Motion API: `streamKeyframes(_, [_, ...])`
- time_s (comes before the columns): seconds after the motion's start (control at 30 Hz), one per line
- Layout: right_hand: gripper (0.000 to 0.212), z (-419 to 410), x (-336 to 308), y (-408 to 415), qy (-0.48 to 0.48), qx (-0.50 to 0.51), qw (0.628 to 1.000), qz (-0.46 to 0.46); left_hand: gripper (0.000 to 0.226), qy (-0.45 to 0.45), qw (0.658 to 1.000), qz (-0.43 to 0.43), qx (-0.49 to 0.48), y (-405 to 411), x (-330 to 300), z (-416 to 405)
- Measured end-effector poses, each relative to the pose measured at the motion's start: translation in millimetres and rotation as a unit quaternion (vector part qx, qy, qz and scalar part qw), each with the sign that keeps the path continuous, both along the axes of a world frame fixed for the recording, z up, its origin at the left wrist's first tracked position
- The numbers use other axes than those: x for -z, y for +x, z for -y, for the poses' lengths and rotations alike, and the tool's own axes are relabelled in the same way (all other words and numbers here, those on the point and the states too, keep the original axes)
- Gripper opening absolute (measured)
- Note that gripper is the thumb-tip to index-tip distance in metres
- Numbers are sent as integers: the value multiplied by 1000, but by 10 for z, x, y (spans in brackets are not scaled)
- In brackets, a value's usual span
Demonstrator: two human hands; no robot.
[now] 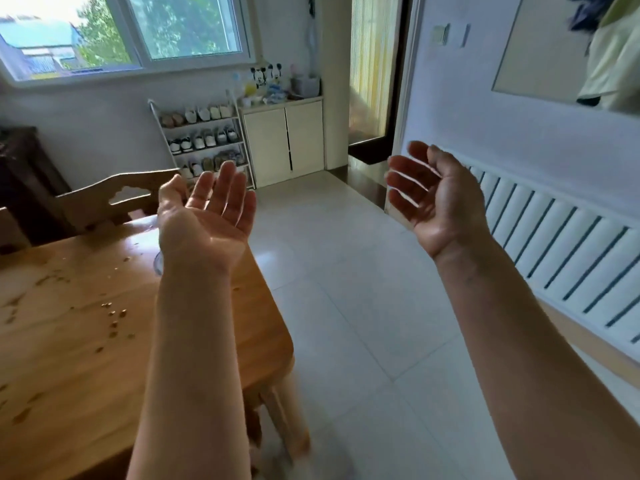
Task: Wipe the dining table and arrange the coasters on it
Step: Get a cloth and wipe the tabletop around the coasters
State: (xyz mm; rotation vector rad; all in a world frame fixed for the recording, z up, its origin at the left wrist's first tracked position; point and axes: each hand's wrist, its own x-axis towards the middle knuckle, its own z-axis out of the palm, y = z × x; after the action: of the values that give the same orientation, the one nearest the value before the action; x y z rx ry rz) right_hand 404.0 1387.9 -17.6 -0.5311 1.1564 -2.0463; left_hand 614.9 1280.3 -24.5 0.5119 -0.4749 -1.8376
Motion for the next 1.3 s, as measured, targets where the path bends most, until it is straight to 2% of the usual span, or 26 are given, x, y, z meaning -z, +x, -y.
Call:
streamKeyframes(0.1, [30,525,-134,-381,3,-37,999,-1,34,17,999,-29,10,-514,-98,445])
streamKeyframes(0.2, [31,939,-254,-797,-11,-37,999,8,27,20,999,-39,21,-956,-183,862])
streamKeyframes(0.4, [30,1717,-211,-1541,-14,-38,998,46,24,21,999,-26,5,-1567,-215,1621])
streamKeyframes(0.7, [33,3276,17,-2591,0,-111,993,37,23,32,997,-16,-70,-2451,-55,2894])
streamKeyframes(0.93, [35,4713,-76,-3495,8,-201,979,19,23,38,987,-34,-155,-3236,-145,4001])
streamKeyframes(1.3, [33,7026,210,-3347,40,-339,940,24,24,44,962,-11,-270,-3198,112,5667])
